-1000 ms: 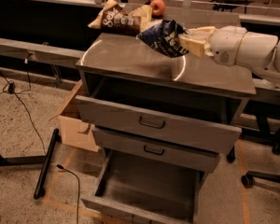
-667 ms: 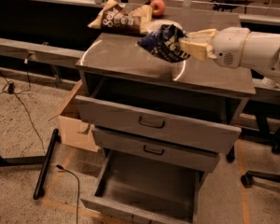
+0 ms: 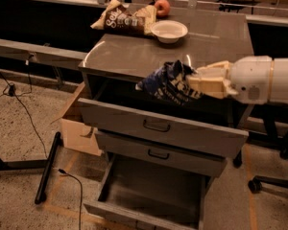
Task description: Place blue chip bag into bottom drawer
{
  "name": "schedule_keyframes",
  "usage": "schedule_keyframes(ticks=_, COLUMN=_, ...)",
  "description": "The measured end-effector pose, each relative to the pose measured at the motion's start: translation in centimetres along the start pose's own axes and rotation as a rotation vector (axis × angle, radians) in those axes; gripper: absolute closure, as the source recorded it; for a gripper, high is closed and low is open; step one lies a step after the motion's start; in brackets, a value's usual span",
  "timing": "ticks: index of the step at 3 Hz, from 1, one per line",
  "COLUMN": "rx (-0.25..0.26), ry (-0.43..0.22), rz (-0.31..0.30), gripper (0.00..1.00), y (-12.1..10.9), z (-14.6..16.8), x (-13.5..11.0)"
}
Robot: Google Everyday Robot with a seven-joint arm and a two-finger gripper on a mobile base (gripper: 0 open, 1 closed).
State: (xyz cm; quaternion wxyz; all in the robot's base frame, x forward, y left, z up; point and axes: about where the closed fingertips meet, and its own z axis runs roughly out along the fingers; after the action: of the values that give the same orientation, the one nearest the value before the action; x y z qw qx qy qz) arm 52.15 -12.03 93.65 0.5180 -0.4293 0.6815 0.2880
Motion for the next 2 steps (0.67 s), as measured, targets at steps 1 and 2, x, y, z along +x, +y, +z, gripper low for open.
schedule_keyframes(ticks=1, rx=-0.020, ry=0.025, rz=0.037, gripper=1.00, y=3.1, z=-0.9, x=4.7)
schedule_keyframes(ticks=2, rx=0.010, ry=0.037, rz=0.080, gripper=1.00, y=4.0, z=0.1, x=11.2)
